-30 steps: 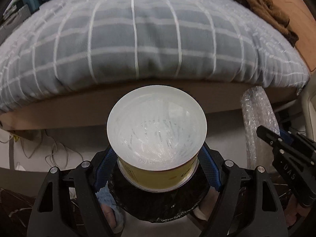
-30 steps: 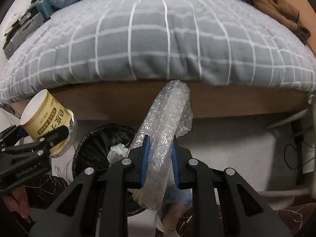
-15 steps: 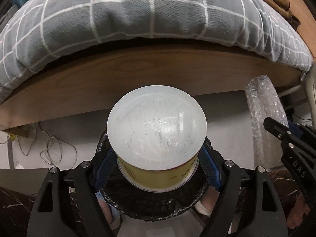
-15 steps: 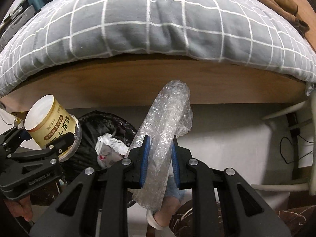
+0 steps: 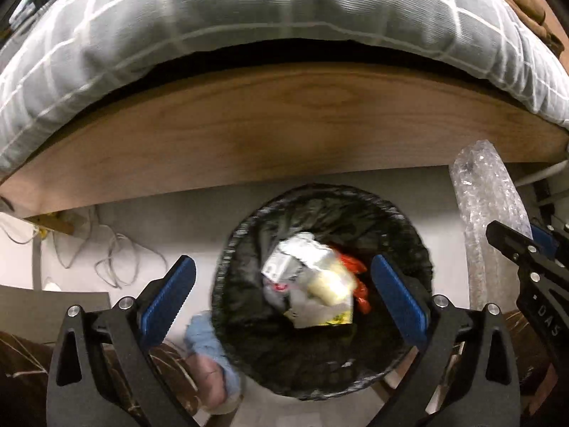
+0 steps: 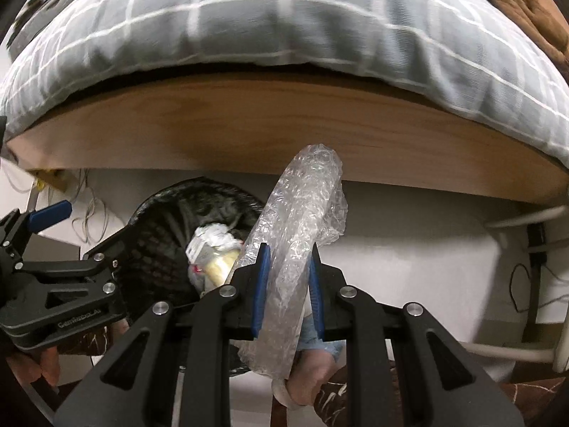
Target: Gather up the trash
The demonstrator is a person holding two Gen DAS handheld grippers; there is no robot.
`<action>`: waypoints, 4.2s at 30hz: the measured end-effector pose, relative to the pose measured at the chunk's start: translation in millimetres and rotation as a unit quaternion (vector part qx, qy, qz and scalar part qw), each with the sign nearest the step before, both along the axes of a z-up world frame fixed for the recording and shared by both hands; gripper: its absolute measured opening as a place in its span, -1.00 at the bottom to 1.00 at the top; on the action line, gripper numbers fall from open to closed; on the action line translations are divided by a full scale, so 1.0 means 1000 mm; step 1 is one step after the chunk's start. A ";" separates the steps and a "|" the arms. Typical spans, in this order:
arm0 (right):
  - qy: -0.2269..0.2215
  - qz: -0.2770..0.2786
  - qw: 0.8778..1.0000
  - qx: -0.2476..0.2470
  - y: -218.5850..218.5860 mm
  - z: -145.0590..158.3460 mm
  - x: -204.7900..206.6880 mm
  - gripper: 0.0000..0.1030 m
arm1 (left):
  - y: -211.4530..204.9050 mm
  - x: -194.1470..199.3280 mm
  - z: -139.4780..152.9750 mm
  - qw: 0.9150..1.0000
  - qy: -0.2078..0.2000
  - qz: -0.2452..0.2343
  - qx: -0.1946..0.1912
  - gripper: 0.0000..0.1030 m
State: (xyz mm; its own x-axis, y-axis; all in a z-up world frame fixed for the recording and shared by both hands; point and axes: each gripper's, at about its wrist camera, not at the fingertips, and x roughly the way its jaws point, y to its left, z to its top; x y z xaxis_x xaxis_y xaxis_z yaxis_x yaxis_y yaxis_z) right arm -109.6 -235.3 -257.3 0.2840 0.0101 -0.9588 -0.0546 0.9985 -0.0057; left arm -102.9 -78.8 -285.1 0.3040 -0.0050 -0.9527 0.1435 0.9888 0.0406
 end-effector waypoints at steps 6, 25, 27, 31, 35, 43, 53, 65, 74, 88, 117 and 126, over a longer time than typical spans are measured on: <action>0.005 0.029 0.999 0.015 0.030 -0.001 0.008 -0.61 | 0.034 0.001 0.006 1.000 -0.003 0.024 0.002 0.89; 0.005 0.048 0.999 0.013 0.059 0.012 0.004 0.09 | 0.087 -0.005 0.031 0.997 -0.013 0.080 -0.010 0.89; -0.006 0.042 0.999 0.011 0.057 0.019 0.004 0.41 | 0.086 -0.006 0.036 0.997 -0.016 0.077 -0.015 0.89; -0.061 0.024 0.998 -0.013 0.045 0.052 0.005 0.69 | 0.084 -0.005 0.060 0.996 -0.035 0.077 -0.024 0.89; -0.118 0.004 0.993 -0.022 0.029 0.094 0.006 0.85 | 0.081 -0.004 0.101 0.993 -0.077 0.074 -0.040 0.89; -0.216 -0.016 0.976 -0.022 0.009 0.180 -0.010 0.85 | 0.076 -0.015 0.187 0.981 -0.177 0.063 -0.055 0.89; -0.265 -0.031 0.964 -0.010 0.000 0.221 -0.043 0.85 | 0.067 -0.042 0.230 0.973 -0.218 0.047 -0.054 0.89; -0.261 -0.032 0.965 -0.007 -0.004 0.215 -0.051 0.85 | 0.064 -0.044 0.226 0.974 -0.218 0.044 -0.050 0.89; -0.256 -0.037 0.966 -0.008 -0.007 0.209 -0.046 0.85 | 0.062 -0.040 0.221 0.974 -0.218 0.043 -0.048 0.89; -0.259 -0.037 0.965 -0.008 -0.008 0.209 -0.047 0.85 | 0.060 -0.037 0.219 0.974 -0.217 0.040 -0.046 0.89; -0.248 -0.039 0.968 -0.002 -0.006 0.200 -0.041 0.85 | 0.060 -0.032 0.214 0.976 -0.209 0.046 -0.034 0.89; -0.246 -0.040 0.968 0.003 -0.007 0.198 -0.040 0.85 | 0.061 -0.030 0.210 0.978 -0.200 0.046 -0.044 0.89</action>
